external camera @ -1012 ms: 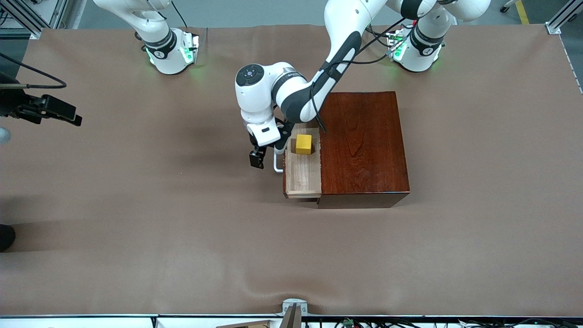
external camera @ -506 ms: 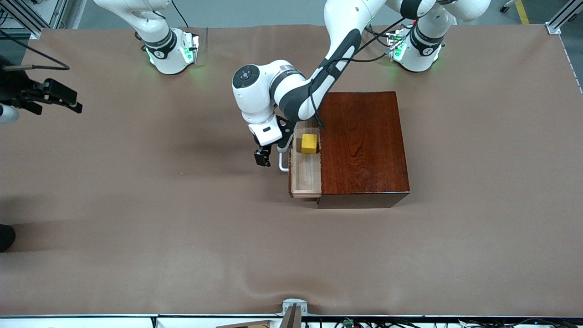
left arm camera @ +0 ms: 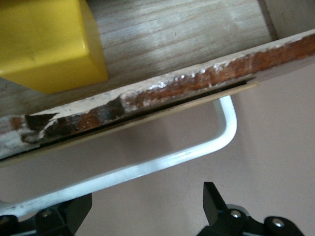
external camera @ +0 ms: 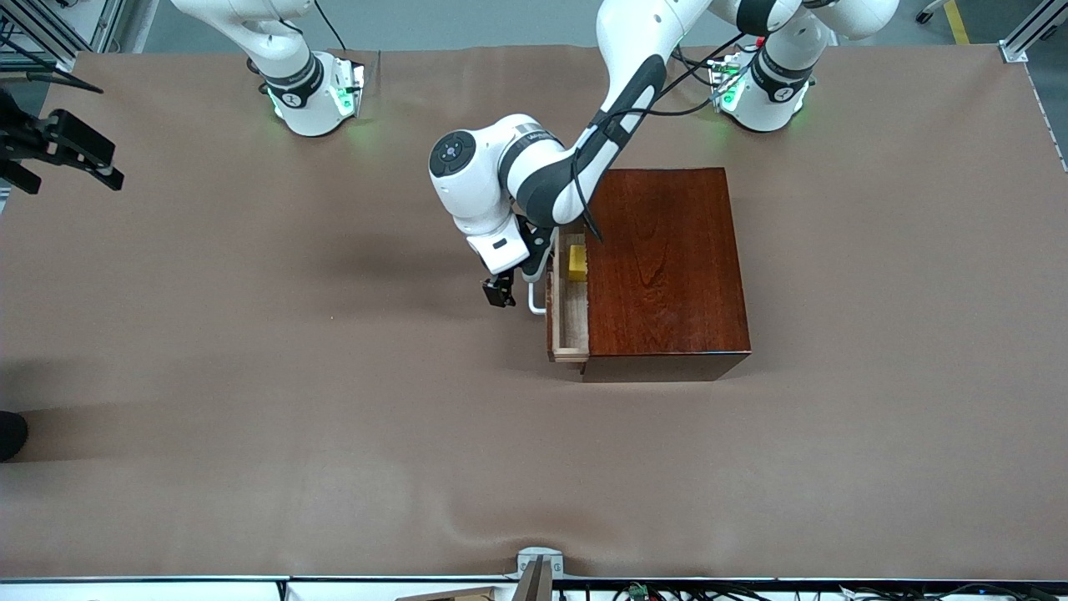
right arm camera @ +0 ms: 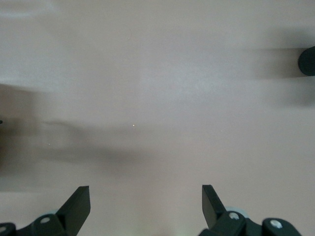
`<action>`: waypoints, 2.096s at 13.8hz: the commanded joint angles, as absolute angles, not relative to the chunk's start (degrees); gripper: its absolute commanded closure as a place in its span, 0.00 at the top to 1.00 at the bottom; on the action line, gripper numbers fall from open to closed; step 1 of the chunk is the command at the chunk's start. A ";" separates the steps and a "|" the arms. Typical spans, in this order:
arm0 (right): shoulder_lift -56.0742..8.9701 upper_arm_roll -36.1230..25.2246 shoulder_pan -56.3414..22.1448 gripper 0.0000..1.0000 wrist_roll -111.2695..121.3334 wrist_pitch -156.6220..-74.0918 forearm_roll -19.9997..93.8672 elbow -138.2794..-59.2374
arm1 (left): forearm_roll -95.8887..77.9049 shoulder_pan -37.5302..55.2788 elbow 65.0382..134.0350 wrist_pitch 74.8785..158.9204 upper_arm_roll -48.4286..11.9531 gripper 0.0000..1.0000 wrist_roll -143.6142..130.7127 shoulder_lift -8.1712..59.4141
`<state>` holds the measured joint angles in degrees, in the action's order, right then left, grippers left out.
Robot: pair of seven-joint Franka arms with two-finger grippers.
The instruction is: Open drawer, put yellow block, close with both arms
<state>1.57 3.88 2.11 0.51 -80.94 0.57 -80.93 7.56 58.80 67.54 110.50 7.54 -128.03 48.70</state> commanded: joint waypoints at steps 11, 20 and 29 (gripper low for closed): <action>0.97 3.78 2.72 1.00 1.14 -80.16 -1.05 -80.51 | 9.23 55.90 68.99 104.60 8.09 1.00 -129.90 47.64; -1.06 3.87 7.74 1.00 2.46 -80.68 3.43 -83.06 | 8.18 54.49 68.99 102.83 7.82 1.00 -131.65 47.72; -1.14 3.96 4.13 1.00 2.46 -80.86 -1.23 -82.88 | 4.59 53.62 67.67 105.21 4.39 1.00 -129.92 40.01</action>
